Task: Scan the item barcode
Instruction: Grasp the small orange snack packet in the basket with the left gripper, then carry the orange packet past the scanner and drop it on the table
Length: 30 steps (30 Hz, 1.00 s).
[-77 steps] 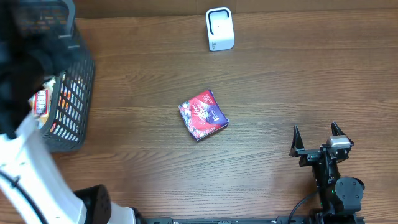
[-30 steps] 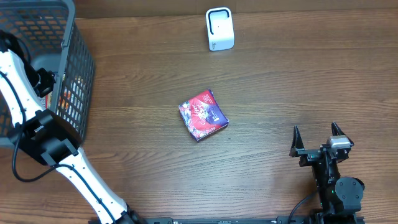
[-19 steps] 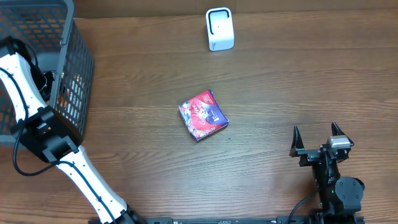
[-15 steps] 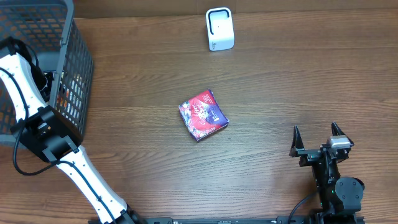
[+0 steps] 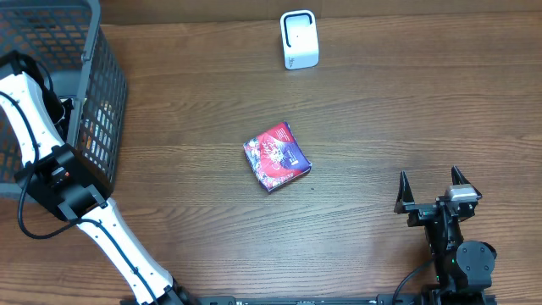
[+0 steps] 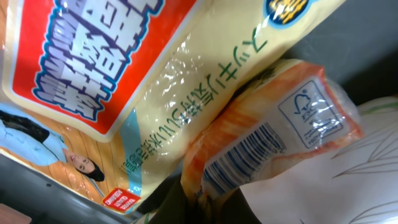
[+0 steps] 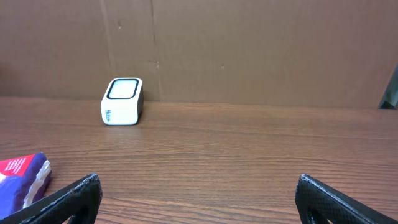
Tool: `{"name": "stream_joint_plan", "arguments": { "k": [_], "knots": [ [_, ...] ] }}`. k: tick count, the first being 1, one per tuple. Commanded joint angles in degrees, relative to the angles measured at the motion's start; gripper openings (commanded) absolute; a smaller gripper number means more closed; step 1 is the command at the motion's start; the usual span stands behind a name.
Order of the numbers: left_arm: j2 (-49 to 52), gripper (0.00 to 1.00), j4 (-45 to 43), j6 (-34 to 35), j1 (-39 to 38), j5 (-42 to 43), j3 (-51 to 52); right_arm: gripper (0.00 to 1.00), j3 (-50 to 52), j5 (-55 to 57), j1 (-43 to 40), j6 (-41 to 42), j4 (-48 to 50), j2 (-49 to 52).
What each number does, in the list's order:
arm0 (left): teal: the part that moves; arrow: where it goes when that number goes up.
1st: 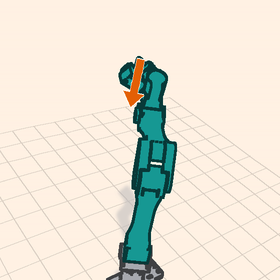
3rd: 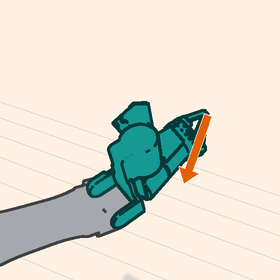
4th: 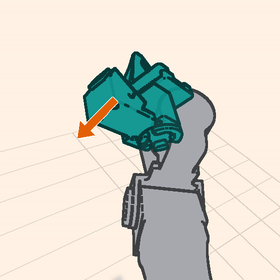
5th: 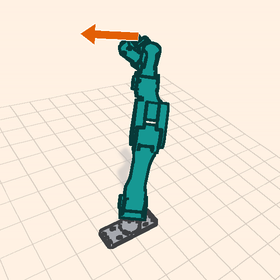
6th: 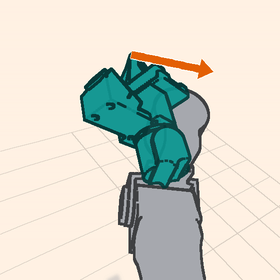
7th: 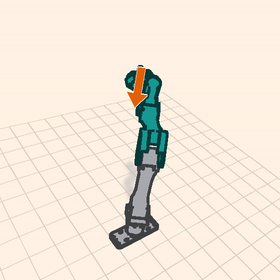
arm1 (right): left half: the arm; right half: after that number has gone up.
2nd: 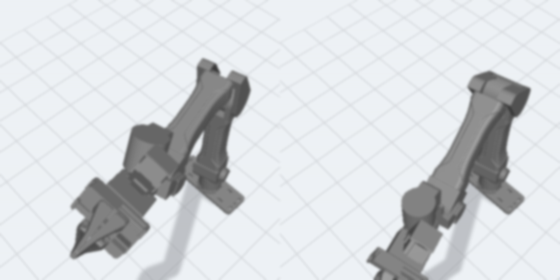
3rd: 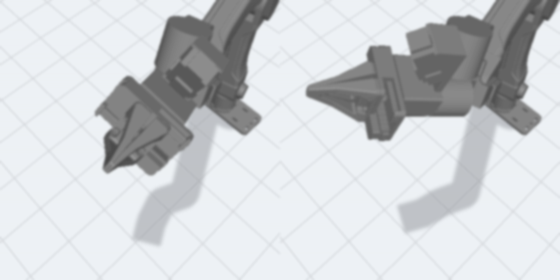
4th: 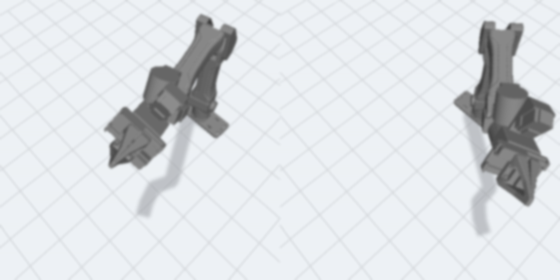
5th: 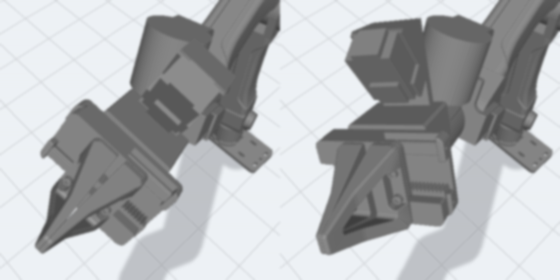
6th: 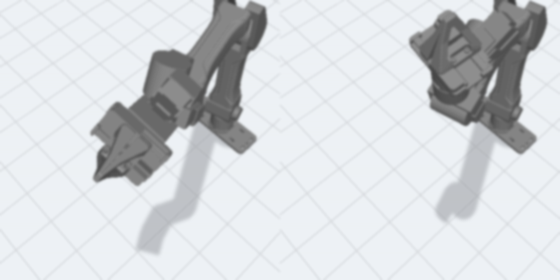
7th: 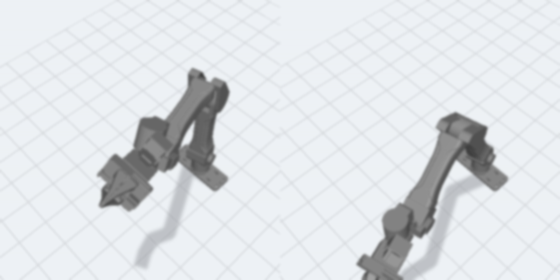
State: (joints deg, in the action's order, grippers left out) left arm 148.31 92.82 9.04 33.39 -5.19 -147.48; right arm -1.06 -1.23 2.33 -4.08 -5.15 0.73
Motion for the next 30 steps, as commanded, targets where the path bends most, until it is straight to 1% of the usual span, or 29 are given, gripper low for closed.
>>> {"name": "stream_joint_plan", "arguments": {
  "k": [1,4,8,14,16,19,24,27,30],
  "knots": [
    [-2.6,0.04,0.3,1.7,0.3,0.4,-2.2,1.0,0.6,0.3,0.1,-0.1,0.3,-0.6],
    [-6.7,0.04,-0.6,1.7,0.4,3.0,-3.0,1.0,0.6,0.3,0.1,-0.1,0.3,-0.6],
    [-13.8,0.04,-2.3,2.0,0.4,3.8,-3.2,1.0,0.6,0.3,0.1,-0.1,0.3,-0.6],
    [-25.4,0.04,-3.0,6.4,0.3,3.8,-3.2,1.0,0.6,0.3,0.1,-0.1,0.3,-0.6],
    [-29.2,0.04,-2.8,6.8,0.3,5.3,-3.2,1.0,0.6,0.3,0.1,-0.1,0.3,-0.6],
    [-33.9,0.04,-2.1,6.8,0.2,11.6,-3.2,1.0,0.6,0.3,0.1,-0.1,0.3,-0.6],
    [-38.7,0.04,0.4,6.8,-1.6,26.6,-3.2,1.0,0.6,0.3,0.1,-0.1,0.3,-0.6],
    [-39.5,0.04,2.7,5.2,-4.9,34.0,-3.2,1.0,0.6,0.3,0.1,-0.1,0.3,-0.6],
    [-39.3,0.04,4.0,2.4,-10.8,37.2,-2.8,1.0,0.6,0.3,0.1,-0.1,0.3,-0.6]
  ]
}}
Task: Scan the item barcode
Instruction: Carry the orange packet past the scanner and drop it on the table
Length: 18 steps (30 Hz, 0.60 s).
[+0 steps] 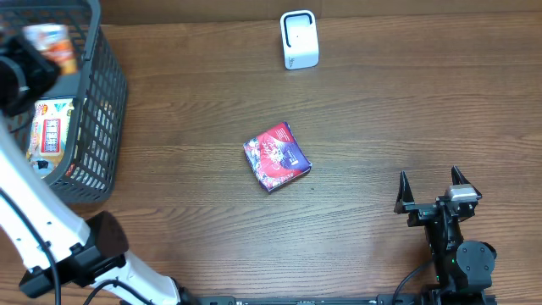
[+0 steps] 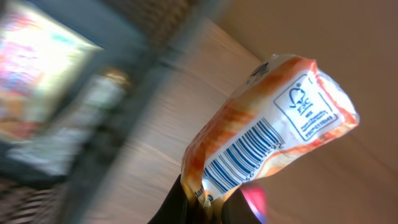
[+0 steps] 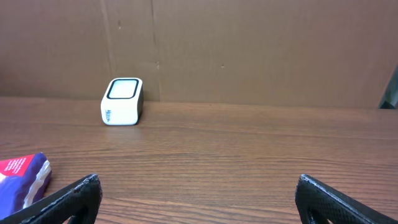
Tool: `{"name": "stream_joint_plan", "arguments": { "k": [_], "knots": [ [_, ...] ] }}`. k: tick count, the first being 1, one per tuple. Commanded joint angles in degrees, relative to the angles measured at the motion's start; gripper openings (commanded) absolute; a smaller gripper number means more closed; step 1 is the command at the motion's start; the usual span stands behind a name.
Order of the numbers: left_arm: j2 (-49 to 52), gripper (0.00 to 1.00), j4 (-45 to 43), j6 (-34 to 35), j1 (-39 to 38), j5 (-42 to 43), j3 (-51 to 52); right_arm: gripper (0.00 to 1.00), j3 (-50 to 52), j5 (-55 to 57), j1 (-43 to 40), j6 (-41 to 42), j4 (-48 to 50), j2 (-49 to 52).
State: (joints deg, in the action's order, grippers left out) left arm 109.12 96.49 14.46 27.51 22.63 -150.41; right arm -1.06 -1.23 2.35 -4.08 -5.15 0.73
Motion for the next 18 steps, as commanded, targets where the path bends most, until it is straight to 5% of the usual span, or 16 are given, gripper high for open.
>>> {"name": "stream_joint_plan", "arguments": {
  "k": [1,11,18],
  "knots": [
    [-0.1,0.04,0.3,-4.1,-6.8,9.3,0.4,1.0,0.6,0.3,0.1,-0.1,0.3,-0.6],
    [0.3,0.04,0.3,-3.0,-30.0,-5.6,5.0,1.0,0.6,0.3,0.1,-0.1,0.3,-0.6],
    [0.3,0.04,-8.4,2.5,-46.1,-6.5,22.3,1.0,0.6,0.3,0.0,-0.1,0.3,-0.6]
  ]
}}
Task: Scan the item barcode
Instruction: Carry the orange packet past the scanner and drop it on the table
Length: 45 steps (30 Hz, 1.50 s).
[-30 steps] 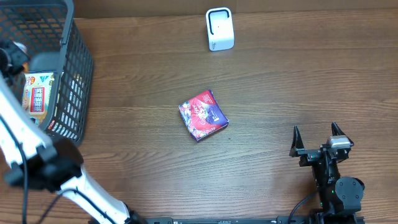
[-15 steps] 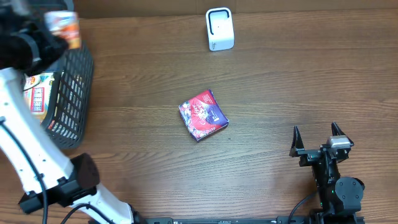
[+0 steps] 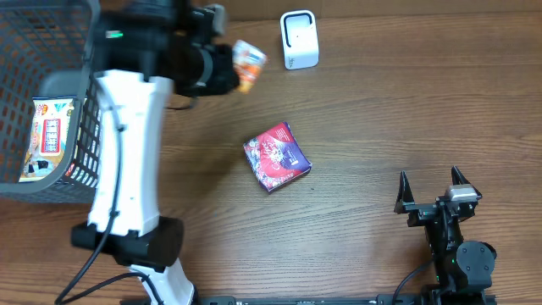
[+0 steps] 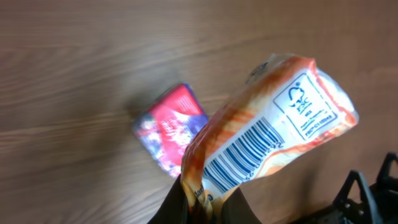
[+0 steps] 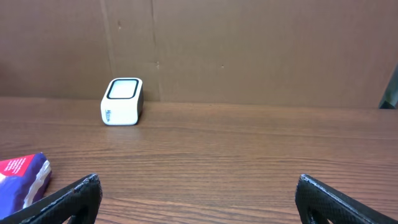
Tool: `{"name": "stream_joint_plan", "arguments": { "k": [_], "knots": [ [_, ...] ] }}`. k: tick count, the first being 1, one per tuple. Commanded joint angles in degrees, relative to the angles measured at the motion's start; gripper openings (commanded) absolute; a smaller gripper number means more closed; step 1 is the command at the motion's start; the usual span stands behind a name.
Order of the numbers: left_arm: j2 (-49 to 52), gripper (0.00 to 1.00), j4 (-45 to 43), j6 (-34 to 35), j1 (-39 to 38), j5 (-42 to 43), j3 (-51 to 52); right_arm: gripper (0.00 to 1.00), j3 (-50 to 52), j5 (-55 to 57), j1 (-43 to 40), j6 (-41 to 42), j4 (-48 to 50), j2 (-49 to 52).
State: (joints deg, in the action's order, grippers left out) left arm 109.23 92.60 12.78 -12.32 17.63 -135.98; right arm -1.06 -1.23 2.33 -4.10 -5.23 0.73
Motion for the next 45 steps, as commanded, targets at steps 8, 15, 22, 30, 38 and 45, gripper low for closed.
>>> {"name": "stream_joint_plan", "arguments": {
  "k": [8,15,22,30,38,45],
  "knots": [
    [0.2,0.04,-30.4,15.4,-19.9,-1.6,31.0,1.0,0.6,0.3,0.1,-0.1,0.4,-0.6],
    [0.2,0.04,-44.1,23.9,-24.6,-11.9,44.3,1.0,0.6,0.3,0.1,-0.1,0.4,-0.6],
    [0.2,0.06,-52.2,30.0,-24.9,-16.3,55.1,1.0,0.6,0.3,0.1,0.0,0.4,-0.6],
    [0.2,0.29,-59.2,33.7,-24.9,-11.6,60.1,1.0,0.6,0.3,0.1,-0.1,0.4,-0.6],
    [0.1,0.38,-61.5,27.2,-24.7,-2.0,58.0,1.0,0.6,0.3,0.1,0.0,0.4,-0.6],
    [-1.0,0.43,-49.0,16.9,-22.1,0.4,43.6,1.0,0.6,0.3,0.1,0.0,0.4,-0.6]
  ]
}}
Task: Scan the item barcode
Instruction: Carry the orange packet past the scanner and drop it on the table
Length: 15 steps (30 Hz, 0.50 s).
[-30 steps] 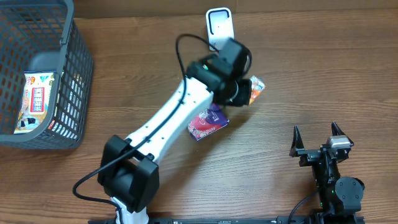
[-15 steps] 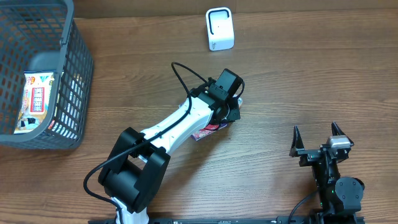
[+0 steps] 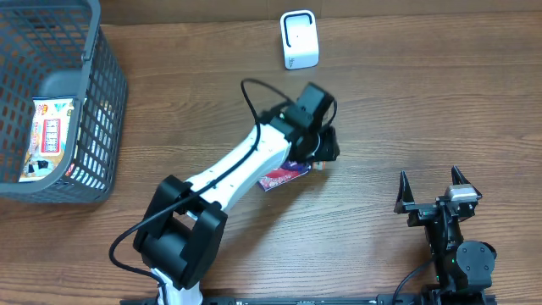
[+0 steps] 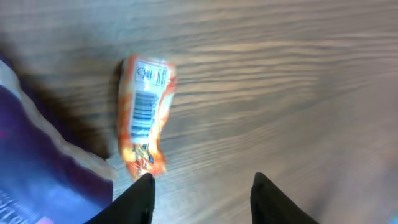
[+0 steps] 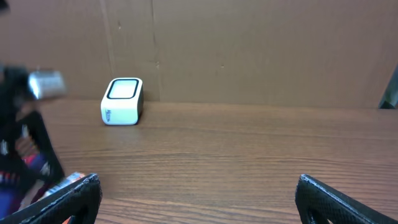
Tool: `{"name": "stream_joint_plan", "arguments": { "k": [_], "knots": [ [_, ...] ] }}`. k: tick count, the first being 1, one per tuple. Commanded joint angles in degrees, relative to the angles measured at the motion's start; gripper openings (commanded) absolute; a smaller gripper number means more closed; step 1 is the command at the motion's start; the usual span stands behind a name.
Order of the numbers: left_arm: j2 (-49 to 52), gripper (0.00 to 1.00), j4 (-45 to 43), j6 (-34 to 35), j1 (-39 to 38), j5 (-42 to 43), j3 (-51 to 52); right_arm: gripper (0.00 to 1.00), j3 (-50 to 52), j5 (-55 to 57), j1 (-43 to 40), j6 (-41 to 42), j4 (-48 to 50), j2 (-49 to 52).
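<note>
A small orange snack packet [image 4: 144, 115] lies flat on the wooden table with its barcode facing up. It lies against a red and purple packet [image 4: 37, 168] [image 3: 279, 176]. My left gripper [image 4: 205, 196] [image 3: 320, 146] hovers just above the orange packet, open and holding nothing. In the right wrist view an end of the orange packet [image 5: 74, 177] peeks out at the lower left. The white barcode scanner [image 3: 298, 40] [image 5: 122, 101] stands at the table's far edge. My right gripper [image 5: 199, 193] [image 3: 432, 191] rests open at the near right.
A grey wire basket [image 3: 93, 93] stands at the far left with another packet [image 3: 49, 135] inside. The left arm [image 3: 246, 169] stretches diagonally across the middle of the table [image 3: 423, 102].
My left gripper held the orange packet in the air left of the scanner. Now it is open over the table's middle, and the packet lies on the table beside the red and purple one.
My left gripper was shut on the orange packet down in the basket. Then it held the packet above the basket, then near the scanner. Now the packet is let go on the table's middle. The right arm has stayed still.
</note>
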State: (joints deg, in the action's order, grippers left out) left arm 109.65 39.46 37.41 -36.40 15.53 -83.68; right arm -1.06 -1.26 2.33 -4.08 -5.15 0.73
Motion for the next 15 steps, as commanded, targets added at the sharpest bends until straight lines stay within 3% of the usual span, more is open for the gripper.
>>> {"name": "stream_joint_plan", "arguments": {
  "k": [1,6,11,13,15],
  "knots": [
    [-1.6,0.43,6.8,-9.2,2.5,2.5,-11.4,1.0,0.6,0.3,0.1,-0.1,0.3,-0.6],
    [-2.3,0.46,20.5,-15.2,5.6,0.6,-26.5,1.0,0.6,0.3,0.1,-0.1,0.3,-0.6],
    [-3.1,0.49,35.0,-15.6,11.0,-10.3,-42.3,1.0,0.6,0.3,0.1,-0.1,0.3,-0.6],
    [-3.5,0.53,39.1,-15.6,14.1,-13.3,-48.7,1.0,0.6,0.3,0.1,-0.1,0.3,-0.6],
    [-4.1,0.66,42.7,-15.6,17.6,-14.6,-54.9,1.0,0.6,0.3,0.1,-0.1,0.3,-0.6]
  ]
}}
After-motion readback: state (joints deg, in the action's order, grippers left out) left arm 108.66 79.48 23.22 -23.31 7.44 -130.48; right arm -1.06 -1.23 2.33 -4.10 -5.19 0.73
